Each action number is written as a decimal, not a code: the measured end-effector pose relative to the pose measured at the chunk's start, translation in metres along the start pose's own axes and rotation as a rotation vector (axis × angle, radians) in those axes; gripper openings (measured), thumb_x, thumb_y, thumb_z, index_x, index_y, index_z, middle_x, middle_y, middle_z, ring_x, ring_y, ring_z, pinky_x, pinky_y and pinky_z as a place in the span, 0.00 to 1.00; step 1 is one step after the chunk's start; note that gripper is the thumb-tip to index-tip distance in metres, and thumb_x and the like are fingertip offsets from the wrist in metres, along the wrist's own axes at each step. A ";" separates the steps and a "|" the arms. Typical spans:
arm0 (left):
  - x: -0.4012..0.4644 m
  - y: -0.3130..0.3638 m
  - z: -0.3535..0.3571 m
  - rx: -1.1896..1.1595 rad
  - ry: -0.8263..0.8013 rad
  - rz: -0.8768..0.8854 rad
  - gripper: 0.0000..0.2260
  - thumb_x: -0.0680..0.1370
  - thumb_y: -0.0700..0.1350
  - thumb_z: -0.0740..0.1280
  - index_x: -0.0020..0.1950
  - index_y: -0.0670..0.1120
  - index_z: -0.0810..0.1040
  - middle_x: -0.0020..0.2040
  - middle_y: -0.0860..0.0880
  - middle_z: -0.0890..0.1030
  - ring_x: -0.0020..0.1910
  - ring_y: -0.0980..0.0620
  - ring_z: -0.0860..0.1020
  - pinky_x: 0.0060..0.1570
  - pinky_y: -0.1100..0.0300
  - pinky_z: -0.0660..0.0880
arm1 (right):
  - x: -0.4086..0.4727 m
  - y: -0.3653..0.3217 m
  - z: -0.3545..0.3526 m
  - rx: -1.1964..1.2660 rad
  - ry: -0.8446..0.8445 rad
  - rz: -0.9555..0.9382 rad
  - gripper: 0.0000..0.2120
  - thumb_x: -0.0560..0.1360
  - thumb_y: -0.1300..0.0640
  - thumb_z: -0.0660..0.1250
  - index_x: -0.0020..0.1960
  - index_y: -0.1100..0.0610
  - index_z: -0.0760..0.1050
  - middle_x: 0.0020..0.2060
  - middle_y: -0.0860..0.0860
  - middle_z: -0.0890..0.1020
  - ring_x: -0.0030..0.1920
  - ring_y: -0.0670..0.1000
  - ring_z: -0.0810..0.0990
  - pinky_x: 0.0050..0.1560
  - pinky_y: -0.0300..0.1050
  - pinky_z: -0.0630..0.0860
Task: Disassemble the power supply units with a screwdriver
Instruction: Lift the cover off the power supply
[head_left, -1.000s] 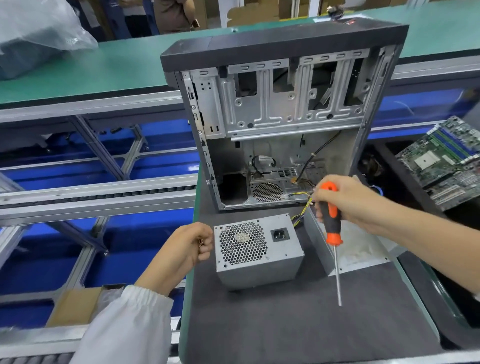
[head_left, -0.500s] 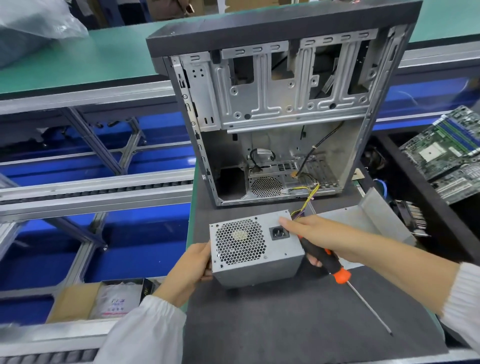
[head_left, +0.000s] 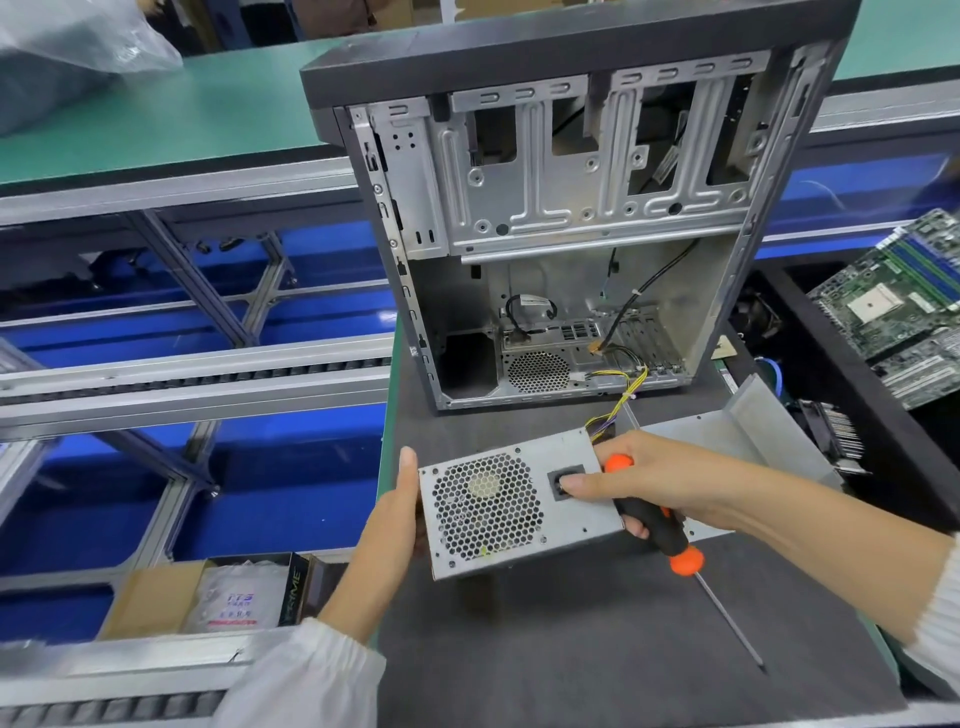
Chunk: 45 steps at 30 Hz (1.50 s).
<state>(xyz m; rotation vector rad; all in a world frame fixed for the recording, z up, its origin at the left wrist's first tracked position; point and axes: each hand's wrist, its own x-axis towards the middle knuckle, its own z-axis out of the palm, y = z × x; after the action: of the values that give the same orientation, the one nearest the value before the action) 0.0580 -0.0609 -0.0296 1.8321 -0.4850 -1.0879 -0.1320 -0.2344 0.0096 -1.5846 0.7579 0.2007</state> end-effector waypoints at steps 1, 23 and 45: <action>-0.003 -0.003 0.002 0.046 0.036 0.039 0.40 0.75 0.69 0.42 0.52 0.41 0.83 0.44 0.44 0.86 0.48 0.45 0.83 0.56 0.54 0.77 | -0.003 0.001 0.001 -0.007 -0.018 -0.022 0.11 0.72 0.45 0.72 0.40 0.53 0.79 0.26 0.51 0.75 0.25 0.48 0.73 0.27 0.37 0.70; 0.003 -0.020 0.012 0.292 0.370 0.967 0.16 0.82 0.48 0.55 0.35 0.54 0.58 0.29 0.62 0.58 0.27 0.63 0.60 0.31 0.71 0.56 | -0.017 0.022 0.025 -0.294 0.153 -0.358 0.17 0.68 0.55 0.77 0.33 0.34 0.78 0.41 0.33 0.80 0.46 0.36 0.79 0.46 0.28 0.70; -0.005 -0.076 -0.005 0.519 0.266 0.934 0.24 0.79 0.63 0.59 0.31 0.48 0.65 0.28 0.56 0.64 0.29 0.57 0.63 0.30 0.65 0.61 | -0.022 0.033 0.023 -0.442 0.059 -0.106 0.09 0.68 0.45 0.74 0.47 0.43 0.82 0.40 0.42 0.83 0.26 0.44 0.75 0.30 0.37 0.74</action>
<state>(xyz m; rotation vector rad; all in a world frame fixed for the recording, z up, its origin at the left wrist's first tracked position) 0.0511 -0.0164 -0.0917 1.7872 -1.3699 -0.0740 -0.1606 -0.2041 -0.0097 -2.0523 0.7024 0.2575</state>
